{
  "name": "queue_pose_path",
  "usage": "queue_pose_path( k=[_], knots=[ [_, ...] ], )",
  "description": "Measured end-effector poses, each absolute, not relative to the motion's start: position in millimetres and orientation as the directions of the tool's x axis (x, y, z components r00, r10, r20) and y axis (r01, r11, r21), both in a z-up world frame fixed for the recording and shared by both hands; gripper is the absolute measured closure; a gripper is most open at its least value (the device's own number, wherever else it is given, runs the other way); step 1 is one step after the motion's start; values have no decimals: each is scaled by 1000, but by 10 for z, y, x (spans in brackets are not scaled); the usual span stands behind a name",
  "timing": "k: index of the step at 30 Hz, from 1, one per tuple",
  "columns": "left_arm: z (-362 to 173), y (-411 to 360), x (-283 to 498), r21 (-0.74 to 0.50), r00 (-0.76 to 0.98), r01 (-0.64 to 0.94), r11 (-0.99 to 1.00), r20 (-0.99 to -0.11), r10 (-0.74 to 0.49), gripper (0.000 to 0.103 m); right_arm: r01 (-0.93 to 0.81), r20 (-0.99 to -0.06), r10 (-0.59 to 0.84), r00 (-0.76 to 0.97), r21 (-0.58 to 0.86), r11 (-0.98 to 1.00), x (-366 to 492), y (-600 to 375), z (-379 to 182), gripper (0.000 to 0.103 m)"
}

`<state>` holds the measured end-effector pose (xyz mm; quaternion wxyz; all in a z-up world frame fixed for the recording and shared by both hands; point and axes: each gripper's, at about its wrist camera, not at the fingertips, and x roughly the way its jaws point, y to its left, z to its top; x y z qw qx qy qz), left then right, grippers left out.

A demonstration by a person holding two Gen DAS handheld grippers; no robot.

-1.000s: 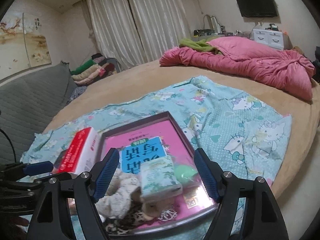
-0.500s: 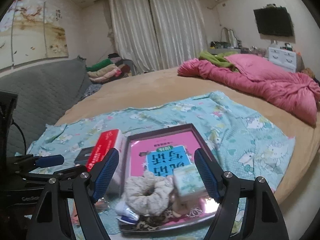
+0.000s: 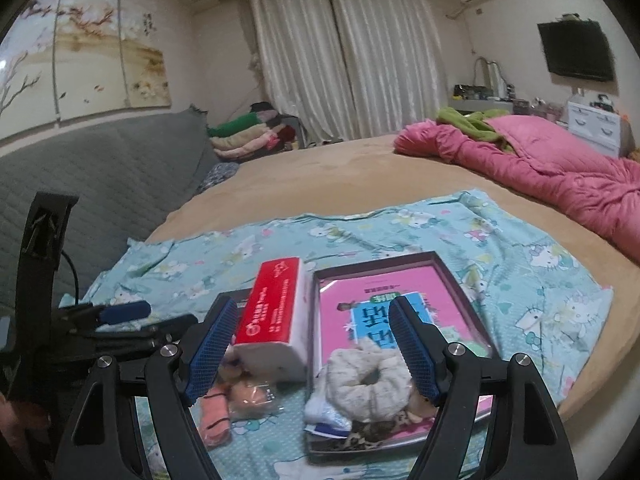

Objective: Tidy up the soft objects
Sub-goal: 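Withdraw both open grippers from the tray toward the remaining pile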

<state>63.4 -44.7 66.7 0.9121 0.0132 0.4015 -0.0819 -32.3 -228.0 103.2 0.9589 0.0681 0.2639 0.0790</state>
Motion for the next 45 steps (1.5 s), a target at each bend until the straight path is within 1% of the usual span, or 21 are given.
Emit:
queue_pose_path(
  k=[8, 19, 29, 45],
  knots=[
    [630, -33, 631, -54, 663, 80, 995, -742, -93, 30, -149, -512, 208, 834, 154, 977, -344, -2119, 1020, 24],
    [441, 292, 642, -72, 639, 20, 997, -766, -69, 30, -222, -559, 255, 789, 128, 967, -335, -1810, 900, 24],
    [105, 417, 693, -68, 598, -1, 998, -800, -54, 30, -306, -633, 294, 717, 94, 948, -290, -1460, 574, 24],
    [-239, 454, 807, -97, 553, 14, 995, -829, -89, 30, -392, -721, 297, 626, 39, 919, -208, -1108, 77, 24]
  ],
)
